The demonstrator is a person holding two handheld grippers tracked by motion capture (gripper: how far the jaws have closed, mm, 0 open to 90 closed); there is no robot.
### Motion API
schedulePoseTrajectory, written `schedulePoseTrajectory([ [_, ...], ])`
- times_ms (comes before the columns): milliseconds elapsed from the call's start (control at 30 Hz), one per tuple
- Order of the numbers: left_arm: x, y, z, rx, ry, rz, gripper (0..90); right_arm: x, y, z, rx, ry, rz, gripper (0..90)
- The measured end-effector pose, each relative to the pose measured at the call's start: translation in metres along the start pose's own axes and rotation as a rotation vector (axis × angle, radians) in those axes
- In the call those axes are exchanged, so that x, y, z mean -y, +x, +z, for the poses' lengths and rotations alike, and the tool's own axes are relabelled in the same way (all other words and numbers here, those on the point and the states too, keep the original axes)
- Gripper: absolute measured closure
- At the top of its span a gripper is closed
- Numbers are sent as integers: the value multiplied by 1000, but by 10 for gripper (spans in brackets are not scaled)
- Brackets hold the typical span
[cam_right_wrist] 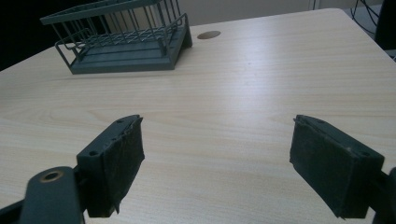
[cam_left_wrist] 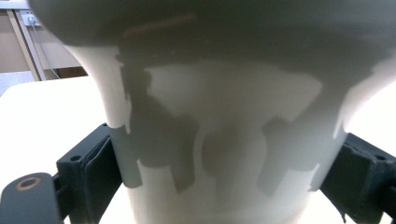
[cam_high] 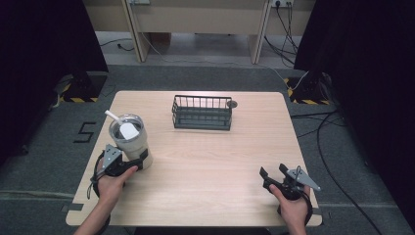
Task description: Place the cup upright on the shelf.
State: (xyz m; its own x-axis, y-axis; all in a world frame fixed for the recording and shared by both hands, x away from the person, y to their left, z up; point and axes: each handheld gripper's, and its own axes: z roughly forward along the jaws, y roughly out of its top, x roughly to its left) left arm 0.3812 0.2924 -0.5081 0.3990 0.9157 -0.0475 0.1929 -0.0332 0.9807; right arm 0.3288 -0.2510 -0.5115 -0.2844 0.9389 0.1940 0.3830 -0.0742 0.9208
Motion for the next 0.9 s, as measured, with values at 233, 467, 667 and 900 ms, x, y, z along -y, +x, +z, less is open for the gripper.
schedulePoseTrajectory([
  [233, -2, 1, -1, 2, 11, -2, 101, 1, 1, 1, 3, 3, 12, 182],
  [467, -3, 2, -1, 11, 23, -2, 102, 1, 2, 2, 3, 17, 13, 185],
  [667, -5, 3, -2, 13, 28, -14, 102, 1, 2, 2, 8, 15, 16, 186],
  [900, -6, 3, -2, 17, 31, -26, 102, 2, 2, 2, 10, 18, 16, 185],
])
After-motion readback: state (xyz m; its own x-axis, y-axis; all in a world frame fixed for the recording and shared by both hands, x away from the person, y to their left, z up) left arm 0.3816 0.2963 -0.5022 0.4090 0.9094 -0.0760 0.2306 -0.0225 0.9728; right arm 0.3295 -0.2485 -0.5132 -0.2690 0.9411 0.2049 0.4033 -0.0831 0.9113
